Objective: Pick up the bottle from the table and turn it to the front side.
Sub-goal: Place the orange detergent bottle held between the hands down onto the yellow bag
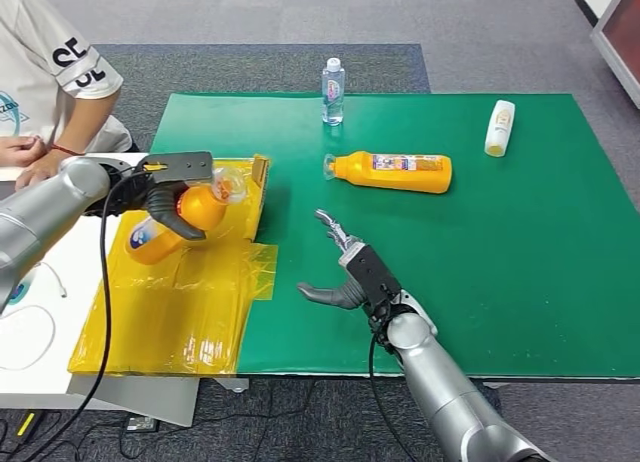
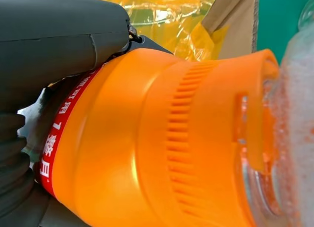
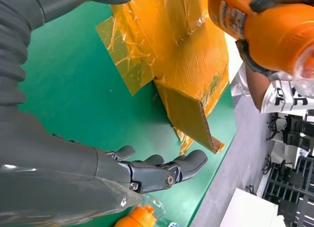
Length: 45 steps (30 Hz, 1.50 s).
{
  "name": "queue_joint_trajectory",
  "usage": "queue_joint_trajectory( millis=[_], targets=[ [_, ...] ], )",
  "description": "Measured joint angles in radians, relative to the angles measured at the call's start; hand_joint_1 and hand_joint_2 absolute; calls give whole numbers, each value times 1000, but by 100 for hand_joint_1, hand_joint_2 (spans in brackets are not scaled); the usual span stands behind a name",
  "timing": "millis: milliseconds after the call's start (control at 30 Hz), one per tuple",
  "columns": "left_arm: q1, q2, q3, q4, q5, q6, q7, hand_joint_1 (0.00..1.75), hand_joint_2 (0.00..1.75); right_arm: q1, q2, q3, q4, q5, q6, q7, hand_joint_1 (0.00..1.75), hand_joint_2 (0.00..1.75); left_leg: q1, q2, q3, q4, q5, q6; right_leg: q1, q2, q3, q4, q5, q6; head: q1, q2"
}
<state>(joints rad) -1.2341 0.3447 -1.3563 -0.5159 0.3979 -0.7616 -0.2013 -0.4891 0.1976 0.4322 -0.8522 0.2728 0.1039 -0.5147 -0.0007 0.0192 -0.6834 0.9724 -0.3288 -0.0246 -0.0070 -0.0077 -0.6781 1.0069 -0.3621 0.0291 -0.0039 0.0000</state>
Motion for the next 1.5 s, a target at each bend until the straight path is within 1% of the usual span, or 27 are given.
queue_joint_trajectory(
  millis=[567, 633, 700, 767, 1000, 1500],
  targets=[
    [29, 4, -3, 12, -9, 33, -51, 175, 175, 1, 2, 1, 0, -1, -4, 0, 0, 175, 0, 0, 0, 0, 0, 0, 0, 0, 0, 0, 0, 0, 0, 0],
    [32, 6, -3, 12, -16, 38, -55, 170, 175, 1, 2, 2, 0, -1, -4, 0, 0, 175, 0, 0, 0, 0, 0, 0, 0, 0, 0, 0, 0, 0, 0, 0],
    [35, 8, -3, 12, -22, 42, -58, 83, 175, 1, 2, 4, 0, -1, -4, 0, 0, 175, 0, 0, 0, 0, 0, 0, 0, 0, 0, 0, 0, 0, 0, 0],
    [37, 10, -3, 12, -28, 45, -61, 0, 175, 1, 2, 6, 0, -1, -4, 0, 0, 175, 0, 0, 0, 0, 0, 0, 0, 0, 0, 0, 0, 0, 0, 0],
    [39, 14, 1, 12, -49, 77, -76, 0, 175, 1, 2, 9, 0, 0, -5, 1, 0, 175, 0, 0, 0, 0, 0, 0, 0, 0, 0, 0, 0, 0, 0, 0],
    [41, 31, 24, 12, -75, 89, -113, 0, 175, 0, 2, 9, 0, 2, -6, 7, 0, 175, 0, 0, 1, 0, 0, 0, 0, 0, 1, 0, 0, 0, 0, 0]
  ],
)
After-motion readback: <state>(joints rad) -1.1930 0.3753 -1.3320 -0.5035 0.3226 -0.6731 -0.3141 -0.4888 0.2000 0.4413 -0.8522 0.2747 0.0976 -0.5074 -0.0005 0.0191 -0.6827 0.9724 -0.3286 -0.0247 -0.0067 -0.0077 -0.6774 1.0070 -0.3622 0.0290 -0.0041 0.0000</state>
